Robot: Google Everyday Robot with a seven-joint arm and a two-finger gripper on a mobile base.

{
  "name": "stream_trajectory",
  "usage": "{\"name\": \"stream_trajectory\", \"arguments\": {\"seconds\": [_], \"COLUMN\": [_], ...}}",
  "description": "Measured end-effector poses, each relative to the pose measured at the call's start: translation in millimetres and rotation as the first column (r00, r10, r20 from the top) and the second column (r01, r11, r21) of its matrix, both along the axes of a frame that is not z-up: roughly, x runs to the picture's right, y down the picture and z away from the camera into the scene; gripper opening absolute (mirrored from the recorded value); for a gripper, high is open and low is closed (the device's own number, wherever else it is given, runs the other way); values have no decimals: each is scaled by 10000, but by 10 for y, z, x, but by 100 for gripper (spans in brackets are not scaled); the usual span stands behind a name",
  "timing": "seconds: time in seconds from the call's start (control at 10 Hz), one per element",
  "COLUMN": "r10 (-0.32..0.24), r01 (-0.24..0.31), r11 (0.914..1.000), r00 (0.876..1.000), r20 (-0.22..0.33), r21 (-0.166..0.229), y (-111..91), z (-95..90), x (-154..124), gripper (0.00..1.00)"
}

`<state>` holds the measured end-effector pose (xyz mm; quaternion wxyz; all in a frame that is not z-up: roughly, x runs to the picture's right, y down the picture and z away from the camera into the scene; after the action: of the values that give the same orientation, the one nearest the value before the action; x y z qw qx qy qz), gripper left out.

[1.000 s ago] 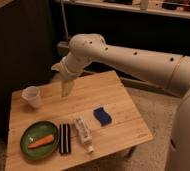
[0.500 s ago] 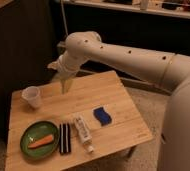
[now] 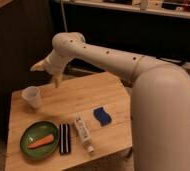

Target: Pick up the ceramic cup

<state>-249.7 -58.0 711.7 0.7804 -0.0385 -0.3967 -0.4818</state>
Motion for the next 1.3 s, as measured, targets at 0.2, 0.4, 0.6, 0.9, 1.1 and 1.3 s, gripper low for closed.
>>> {"name": "stream_trajectory", "arguments": {"seconds": [0.2,0.4,0.6,0.9,1.1,1.3], "r10": [-711,-704,-1035,-2937,-3549,-3731], "r01": [708,702,1037,3029,3686,3816], "r11": [9971,9971,9933,9509,9278,9240], "r00": [9974,9975,9946,9479,9197,9137], "r20": [101,86,-75,-1234,-1678,-1610], "r21": [281,279,511,636,580,245], "y": [74,73,62,104,145,253], "z": [39,42,41,190,399,601], "x": [-102,-89,-107,-443,-510,-519], "gripper": [80,80,80,80,80,80]}}
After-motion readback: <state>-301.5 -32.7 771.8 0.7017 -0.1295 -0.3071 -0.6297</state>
